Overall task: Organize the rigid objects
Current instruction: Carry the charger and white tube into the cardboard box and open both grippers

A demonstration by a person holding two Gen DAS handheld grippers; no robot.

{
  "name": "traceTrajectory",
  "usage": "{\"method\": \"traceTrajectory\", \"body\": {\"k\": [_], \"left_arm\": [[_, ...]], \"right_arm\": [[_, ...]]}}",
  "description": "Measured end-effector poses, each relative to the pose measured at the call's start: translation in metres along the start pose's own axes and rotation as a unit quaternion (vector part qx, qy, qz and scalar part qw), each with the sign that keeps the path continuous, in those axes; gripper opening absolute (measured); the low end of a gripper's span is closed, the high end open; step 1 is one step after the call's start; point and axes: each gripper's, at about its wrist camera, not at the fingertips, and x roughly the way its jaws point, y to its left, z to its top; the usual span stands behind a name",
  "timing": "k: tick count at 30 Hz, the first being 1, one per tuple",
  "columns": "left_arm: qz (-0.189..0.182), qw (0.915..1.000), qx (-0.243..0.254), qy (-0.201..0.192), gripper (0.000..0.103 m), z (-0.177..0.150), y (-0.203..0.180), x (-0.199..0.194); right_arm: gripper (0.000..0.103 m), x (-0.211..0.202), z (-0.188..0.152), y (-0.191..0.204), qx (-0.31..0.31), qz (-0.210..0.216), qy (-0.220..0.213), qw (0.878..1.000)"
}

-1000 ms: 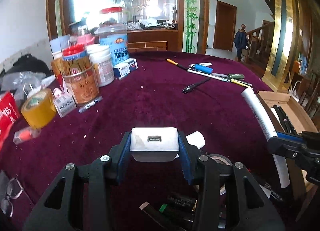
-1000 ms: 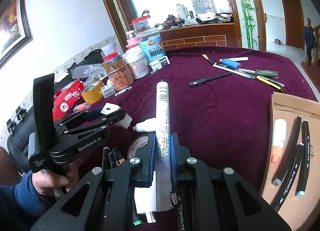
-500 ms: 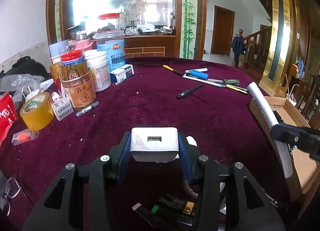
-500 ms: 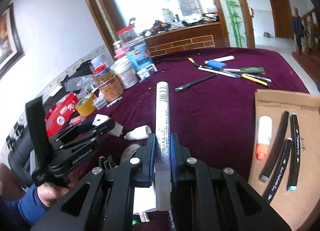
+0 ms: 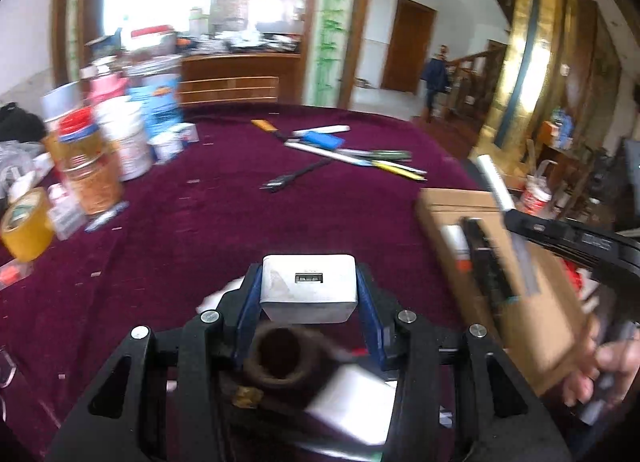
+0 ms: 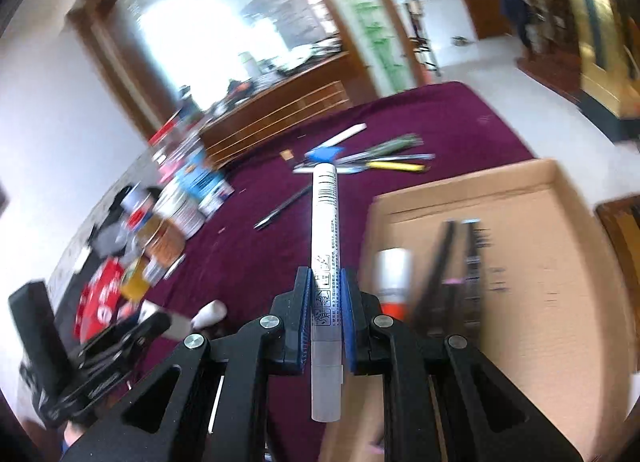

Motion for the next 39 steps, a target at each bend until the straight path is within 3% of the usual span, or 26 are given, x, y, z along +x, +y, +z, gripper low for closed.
{"method": "traceTrajectory", "body": {"k": [5, 8, 12, 19, 26, 35, 39], "left_arm": [[-0.071, 0.9967, 0.016, 0.035, 0.043, 0.009, -0.057, 0.009], [-0.120, 0.9898, 0.026, 0.073, 0.043, 0.005, -0.097, 0.022], [-0.152, 0.9815, 0.045, 0.107, 0.043, -0.006, -0.140, 0.035], [-0.159, 0.9743, 0.065, 0.146, 0.043, -0.025, -0.178, 0.055], [-0.154, 0.9766, 0.078, 0.129, 0.043, -0.028, -0.182, 0.053], [-0.164, 0.9755, 0.068, 0.130, 0.043, -0.025, -0.182, 0.062], [-0.163, 0.9729, 0.069, 0.149, 0.042, -0.019, -0.190, 0.079]], "right_arm": [[0.013, -0.011, 0.013, -0.038, 0.039, -0.034, -0.009, 0.999], [0.013, -0.010, 0.015, -0.049, 0.043, -0.050, -0.005, 0.998], [0.013, -0.006, 0.013, -0.056, 0.039, -0.090, 0.006, 0.995], [0.013, 0.009, 0.010, -0.067, 0.035, -0.105, 0.040, 0.993], [0.013, 0.014, 0.005, -0.067, 0.029, -0.113, 0.052, 0.992], [0.013, 0.005, 0.009, -0.071, 0.049, -0.101, 0.029, 0.993], [0.013, -0.004, 0.011, -0.079, 0.073, -0.102, 0.009, 0.992]]}}
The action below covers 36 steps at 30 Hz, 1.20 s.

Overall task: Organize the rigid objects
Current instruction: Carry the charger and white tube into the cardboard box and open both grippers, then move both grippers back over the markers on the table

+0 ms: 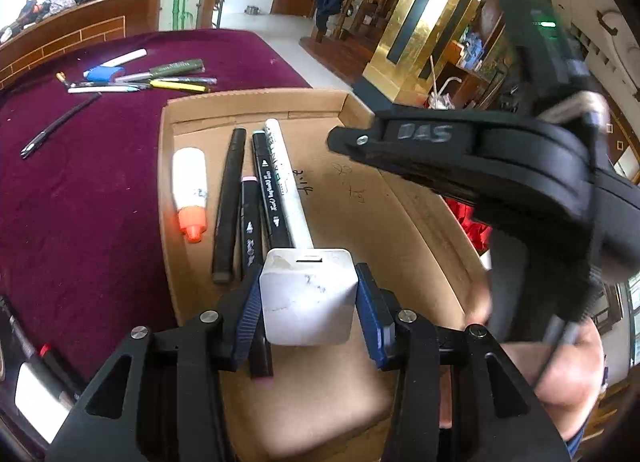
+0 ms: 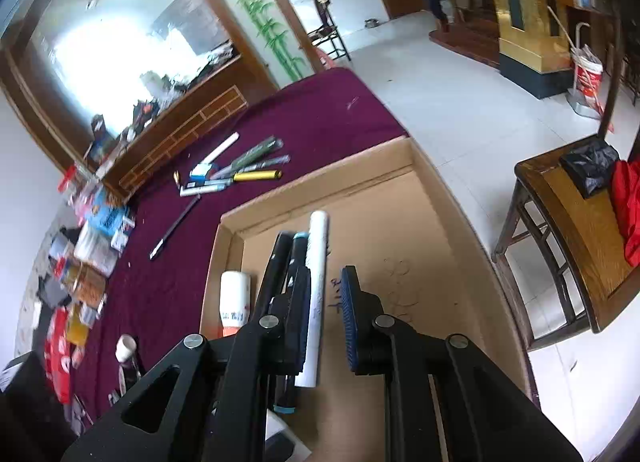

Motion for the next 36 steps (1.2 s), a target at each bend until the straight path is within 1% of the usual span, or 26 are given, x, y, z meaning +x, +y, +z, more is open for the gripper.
{"method": "traceTrajectory", "body": {"k": [2, 5, 8, 9, 10, 12, 14, 16, 17, 18, 19, 21, 22, 23, 24, 25, 26, 27, 28, 29, 30, 31, 32, 34, 35, 36], "left_arm": [[-0.005, 0.9999, -0.005, 0.009, 0.043, 0.006, 0.001, 0.006], [-0.012, 0.9999, -0.004, 0.009, 0.044, 0.006, 0.001, 0.003], [-0.015, 0.9998, -0.007, -0.011, 0.044, 0.007, 0.005, -0.013], [-0.016, 0.9997, -0.009, -0.018, 0.045, 0.007, 0.007, -0.020], [-0.017, 0.9995, -0.011, -0.022, 0.048, 0.007, 0.010, -0.026], [-0.017, 0.9991, -0.014, -0.036, 0.050, 0.003, 0.016, -0.041], [-0.010, 0.9987, -0.013, -0.048, 0.050, -0.003, 0.024, -0.054], [0.001, 0.9981, -0.017, -0.058, 0.050, -0.012, 0.035, -0.069], [0.003, 0.9977, -0.021, -0.064, 0.050, -0.017, 0.042, -0.075], [0.005, 0.9974, -0.025, -0.067, 0.050, -0.024, 0.049, -0.082], [0.010, 0.9971, -0.029, -0.070, 0.050, -0.030, 0.057, -0.088], [0.017, 0.9958, -0.040, -0.080, 0.050, -0.045, 0.075, -0.107], [0.022, 0.9950, -0.045, -0.087, 0.050, -0.053, 0.084, -0.116], [0.029, 0.9940, -0.050, -0.093, 0.050, -0.061, 0.093, -0.126], [0.037, 0.9924, -0.058, -0.102, 0.050, -0.071, 0.106, -0.137], [0.047, 0.9906, -0.069, -0.108, 0.050, -0.081, 0.120, -0.149], [0.055, 0.9893, -0.079, -0.110, 0.050, -0.088, 0.130, -0.154], [0.064, 0.9863, -0.100, -0.114, 0.050, -0.098, 0.146, -0.163], [0.066, 0.9834, -0.122, -0.117, 0.050, -0.107, 0.161, -0.169], [0.062, 0.9793, -0.153, -0.118, 0.050, -0.119, 0.179, -0.175], [0.057, 0.9767, -0.172, -0.116, 0.050, -0.126, 0.191, -0.177], [0.055, 0.9738, -0.190, -0.112, 0.050, -0.134, 0.204, -0.178], [0.059, 0.9711, -0.205, -0.107, 0.050, -0.140, 0.214, -0.177], [0.064, 0.9664, -0.229, -0.098, 0.050, -0.151, 0.230, -0.173], [0.059, 0.9652, -0.238, -0.091, 0.050, -0.156, 0.237, -0.170], [0.056, 0.9647, -0.242, -0.088, 0.050, -0.158, 0.239, -0.168]], "right_arm": [[0.014, -0.003, 0.002, -0.003, 0.009, -0.003, -0.007, 1.000], [0.014, -0.006, 0.003, -0.004, 0.015, -0.001, -0.012, 1.000], [0.014, -0.008, 0.003, 0.001, 0.006, 0.008, -0.014, 1.000], [0.014, -0.009, 0.003, 0.002, 0.005, 0.017, -0.015, 1.000], [0.014, -0.011, 0.003, 0.005, 0.000, 0.028, -0.017, 0.999], [0.014, -0.016, 0.002, 0.012, -0.014, 0.046, -0.025, 0.999], [0.014, -0.025, -0.001, 0.024, -0.039, 0.065, -0.043, 0.996], [0.017, -0.037, -0.006, 0.042, -0.071, 0.074, -0.067, 0.992], [0.022, -0.043, -0.009, 0.052, -0.093, 0.079, -0.082, 0.989], [0.030, -0.051, -0.014, 0.063, -0.113, 0.080, -0.102, 0.985], [0.036, -0.059, -0.019, 0.073, -0.131, 0.077, -0.126, 0.980], [0.066, -0.076, -0.031, 0.093, -0.171, 0.070, -0.181, 0.966], [0.071, -0.081, -0.038, 0.101, -0.190, 0.068, -0.204, 0.958], [0.074, -0.085, -0.045, 0.110, -0.212, 0.072, -0.223, 0.949], [0.074, -0.086, -0.050, 0.117, -0.230, 0.082, -0.228, 0.942], [0.074, -0.083, -0.053, 0.124, -0.246, 0.096, -0.221, 0.939], [0.074, -0.075, -0.056, 0.131, -0.260, 0.110, -0.200, 0.938], [0.074, -0.069, -0.058, 0.136, -0.264, 0.119, -0.184, 0.939], [0.074, -0.062, -0.060, 0.139, -0.265, 0.137, -0.163, 0.940], [0.074, -0.053, -0.061, 0.144, -0.262, 0.163, -0.135, 0.942], [0.074, -0.048, -0.063, 0.147, -0.259, 0.180, -0.115, 0.942], [0.073, -0.041, -0.065, 0.153, -0.260, 0.203, -0.082, 0.940], [0.073, -0.035, -0.069, 0.162, -0.267, 0.216, -0.051, 0.938], [0.073, -0.029, -0.081, 0.180, -0.279, 0.198, -0.017, 0.940], [0.073, -0.025, -0.087, 0.188, -0.280, 0.199, 0.014, 0.939], [0.073, -0.019, -0.096, 0.196, -0.280, 0.215, 0.052, 0.934]]}}
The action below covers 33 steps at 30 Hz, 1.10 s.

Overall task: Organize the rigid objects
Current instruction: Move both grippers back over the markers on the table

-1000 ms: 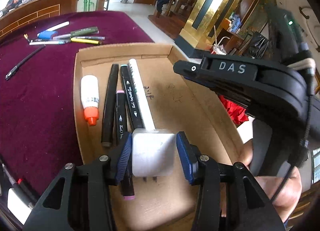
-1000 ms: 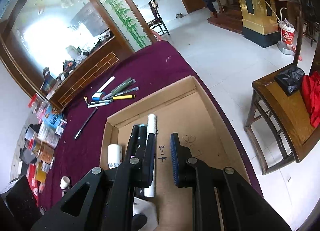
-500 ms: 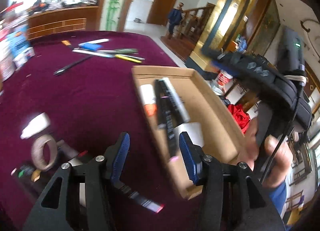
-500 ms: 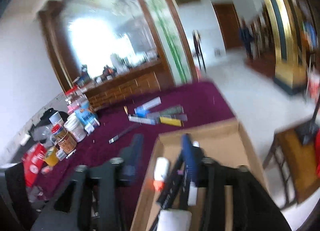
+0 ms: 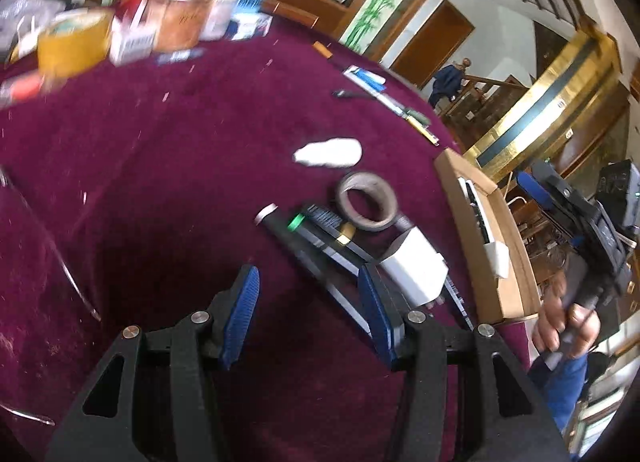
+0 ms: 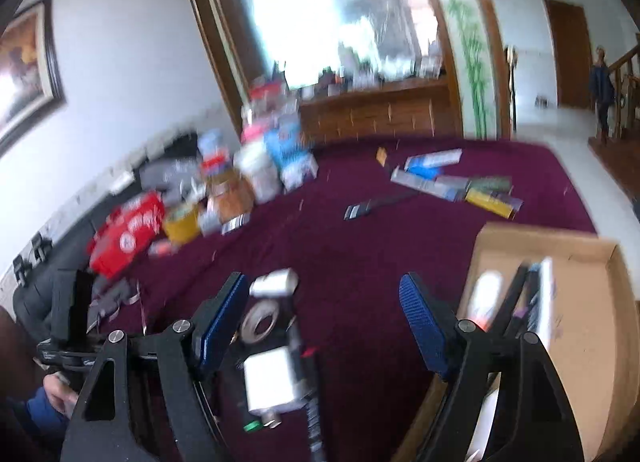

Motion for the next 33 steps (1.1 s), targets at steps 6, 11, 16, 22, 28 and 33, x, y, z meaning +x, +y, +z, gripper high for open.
{"method": "traceTrajectory", "body": {"k": [6, 11, 16, 22, 28, 33], "left_arm": [[-0.012, 0.9999, -0.005, -0.008, 0.050, -0.002, 0.015, 0.011], [-0.030, 0.9994, -0.014, -0.006, 0.050, -0.002, 0.020, 0.010], [-0.057, 0.9979, -0.031, -0.005, 0.050, 0.000, 0.028, 0.008], [-0.072, 0.9965, -0.043, -0.002, 0.050, 0.001, 0.034, 0.007], [-0.052, 0.9984, -0.023, 0.004, 0.050, 0.001, 0.027, 0.008], [0.019, 0.9988, 0.042, 0.015, 0.033, -0.003, 0.007, 0.009]], "right_arm": [[0.073, 0.043, -0.035, 0.007, 0.052, -0.021, 0.105, 0.993], [0.073, 0.052, -0.053, -0.018, 0.112, -0.016, 0.129, 0.985], [0.075, 0.066, -0.071, 0.009, 0.100, -0.010, 0.156, 0.983], [0.076, 0.065, -0.081, 0.050, 0.068, 0.060, 0.150, 0.984], [0.076, 0.042, -0.084, 0.036, 0.081, 0.035, 0.117, 0.989], [0.076, 0.037, -0.092, 0.034, 0.082, 0.038, 0.110, 0.990]]}}
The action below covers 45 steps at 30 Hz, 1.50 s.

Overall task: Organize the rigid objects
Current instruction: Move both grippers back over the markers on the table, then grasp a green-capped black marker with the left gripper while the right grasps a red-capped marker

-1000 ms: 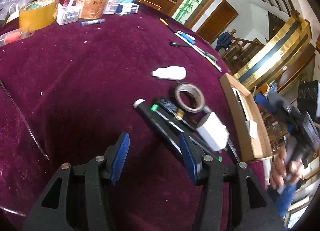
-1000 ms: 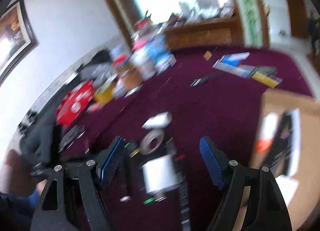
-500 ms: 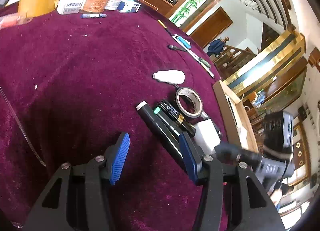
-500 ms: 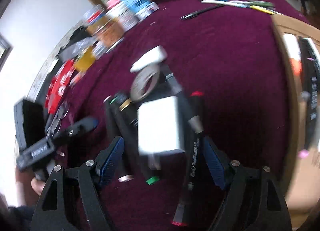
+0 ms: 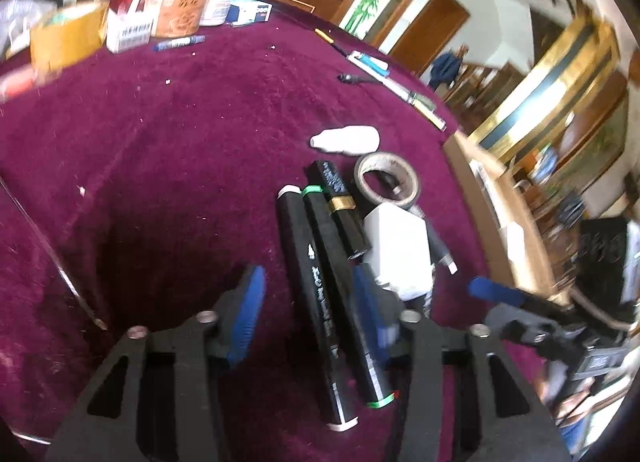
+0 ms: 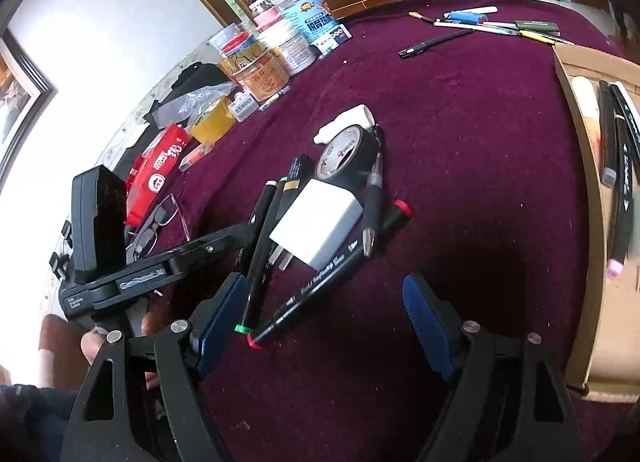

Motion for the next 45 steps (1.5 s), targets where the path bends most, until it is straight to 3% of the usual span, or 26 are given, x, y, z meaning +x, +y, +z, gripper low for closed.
{"method": "traceTrajectory", "body": {"k": [1, 7, 13, 16, 23, 29, 32, 36, 43, 45], "left_arm": [[0.013, 0.9998, 0.012, 0.003, 0.022, 0.000, -0.002, 0.000], [0.055, 0.9968, 0.056, 0.014, 0.018, -0.003, -0.007, 0.003], [0.115, 0.9871, 0.109, 0.021, 0.017, 0.001, -0.024, 0.014], [0.124, 0.9841, 0.126, 0.011, 0.014, -0.006, -0.026, 0.012], [0.101, 0.9883, 0.114, 0.001, 0.014, -0.008, -0.018, 0.006], [0.094, 0.9892, 0.113, -0.003, 0.014, -0.009, -0.017, 0.006], [0.088, 0.9903, 0.108, -0.004, 0.014, -0.008, -0.015, 0.005], [0.087, 0.9904, 0.107, -0.003, 0.014, -0.008, -0.015, 0.005], [0.087, 0.9904, 0.107, -0.004, 0.014, -0.008, -0.015, 0.005], [0.086, 0.9906, 0.106, -0.003, 0.014, -0.008, -0.015, 0.005]], "right_arm": [[0.076, -0.001, -0.002, 0.000, -0.002, 0.000, 0.000, 1.000], [0.076, -0.005, -0.006, 0.006, -0.024, -0.008, -0.012, 1.000], [0.076, -0.001, -0.010, 0.013, -0.031, -0.055, -0.013, 0.998], [0.076, 0.007, -0.010, 0.018, -0.028, -0.067, -0.002, 0.997], [0.076, 0.033, 0.000, 0.037, -0.042, -0.120, 0.016, 0.992], [0.076, 0.061, 0.002, 0.050, -0.077, -0.241, 0.039, 0.967], [0.082, 0.057, 0.004, 0.039, -0.056, -0.244, 0.041, 0.967], [0.101, 0.048, 0.003, 0.019, -0.030, -0.253, 0.053, 0.966], [0.101, 0.030, -0.004, 0.011, -0.015, -0.228, 0.031, 0.973], [0.101, 0.018, -0.007, 0.004, 0.006, -0.195, 0.001, 0.981]]}}
